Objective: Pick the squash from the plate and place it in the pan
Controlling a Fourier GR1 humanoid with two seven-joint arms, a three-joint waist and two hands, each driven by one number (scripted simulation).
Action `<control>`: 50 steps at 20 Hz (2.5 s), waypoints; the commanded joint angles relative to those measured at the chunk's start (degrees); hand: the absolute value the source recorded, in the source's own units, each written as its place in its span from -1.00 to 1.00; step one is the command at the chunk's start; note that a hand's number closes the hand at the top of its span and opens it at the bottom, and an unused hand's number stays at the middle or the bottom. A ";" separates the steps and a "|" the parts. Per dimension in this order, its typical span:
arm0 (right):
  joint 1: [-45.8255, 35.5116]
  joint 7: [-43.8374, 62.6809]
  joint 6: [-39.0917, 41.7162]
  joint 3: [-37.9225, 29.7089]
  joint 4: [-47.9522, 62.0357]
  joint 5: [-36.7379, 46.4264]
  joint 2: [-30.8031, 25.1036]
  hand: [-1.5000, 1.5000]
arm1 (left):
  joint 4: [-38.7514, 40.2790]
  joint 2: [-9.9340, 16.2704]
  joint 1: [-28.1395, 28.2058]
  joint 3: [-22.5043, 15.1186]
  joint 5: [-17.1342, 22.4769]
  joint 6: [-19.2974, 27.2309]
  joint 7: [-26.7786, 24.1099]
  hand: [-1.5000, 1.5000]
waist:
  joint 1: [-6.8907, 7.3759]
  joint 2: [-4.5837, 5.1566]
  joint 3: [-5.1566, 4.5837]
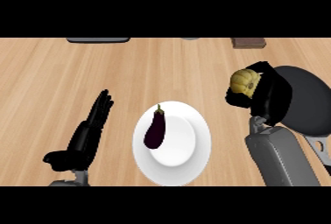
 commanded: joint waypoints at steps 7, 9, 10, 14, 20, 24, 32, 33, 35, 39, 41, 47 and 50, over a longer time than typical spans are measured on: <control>1.56 -16.59 -15.43 -14.24 16.05 -8.37 -8.67 1.00 | 1.36 0.00 -1.96 0.83 0.77 -1.65 0.08 0.00 | 0.83 0.48 0.06; 2.85 -13.77 -15.89 -13.24 15.99 -1.68 -9.41 1.00 | 0.34 -0.51 0.17 0.10 -0.39 -0.73 -1.72 0.00 | 0.66 0.32 0.01; 1.46 -17.64 -15.45 -16.97 18.49 -7.07 -13.56 1.00 | -3.54 0.58 -0.56 0.70 0.51 -0.92 3.18 0.00 | 0.87 0.33 0.06; -2.49 -26.13 -25.96 -21.95 28.80 -11.93 -15.89 1.00 | -0.96 -1.57 -1.23 -1.23 -1.16 0.14 1.92 0.00 | 1.17 0.53 0.12; -7.04 -44.68 -30.46 -28.83 44.72 -26.89 -19.60 1.00 | 0.53 -1.01 -0.53 0.08 -0.46 -1.12 -1.63 0.00 | 1.69 0.69 0.18; -11.85 -53.41 -27.52 -32.94 53.81 -31.70 -24.00 1.00 | -0.74 -1.49 -2.08 -0.62 -0.90 -0.65 1.66 0.00 | 2.25 0.83 0.22; -15.68 -48.81 0.91 -31.37 65.29 -33.36 -26.15 -1.00 | 0.39 -1.51 -3.42 -0.43 -0.32 -1.58 0.78 0.00 | 4.13 1.51 0.40; -16.04 -50.45 -0.85 -32.09 66.26 -34.11 -23.60 -1.00 | 3.12 -2.14 -2.47 -0.80 -0.81 -1.54 -2.00 0.00 | 3.81 1.61 0.35; -16.84 -54.13 0.03 -33.55 68.29 -34.98 -25.48 -1.00 | 2.73 -1.84 -5.15 -0.16 -0.82 -1.39 -0.07 0.00 | 3.87 1.79 0.43; -15.38 -63.55 -5.36 -38.14 67.10 -38.94 -24.61 -1.00 | 2.90 -1.46 -2.45 -0.94 -2.22 -0.95 -2.40 0.00 | 3.50 1.68 0.48; -14.95 -68.39 -7.93 -41.48 65.26 -42.61 -22.04 -1.00 | 3.15 -1.96 -4.57 -0.22 -1.32 -0.75 -0.13 0.00 | 2.63 1.49 0.48; -15.43 -74.41 -0.17 -48.94 67.56 -50.58 -26.67 -1.00 | 3.14 -2.13 -5.11 0.56 -1.07 -0.43 -0.20 0.00 | 2.15 1.19 0.33; -14.37 -74.60 7.03 -50.33 66.97 -53.79 -28.46 -1.00 | 4.65 -1.61 -0.85 0.64 -1.26 -1.06 -3.62 0.00 | 1.21 0.54 0.12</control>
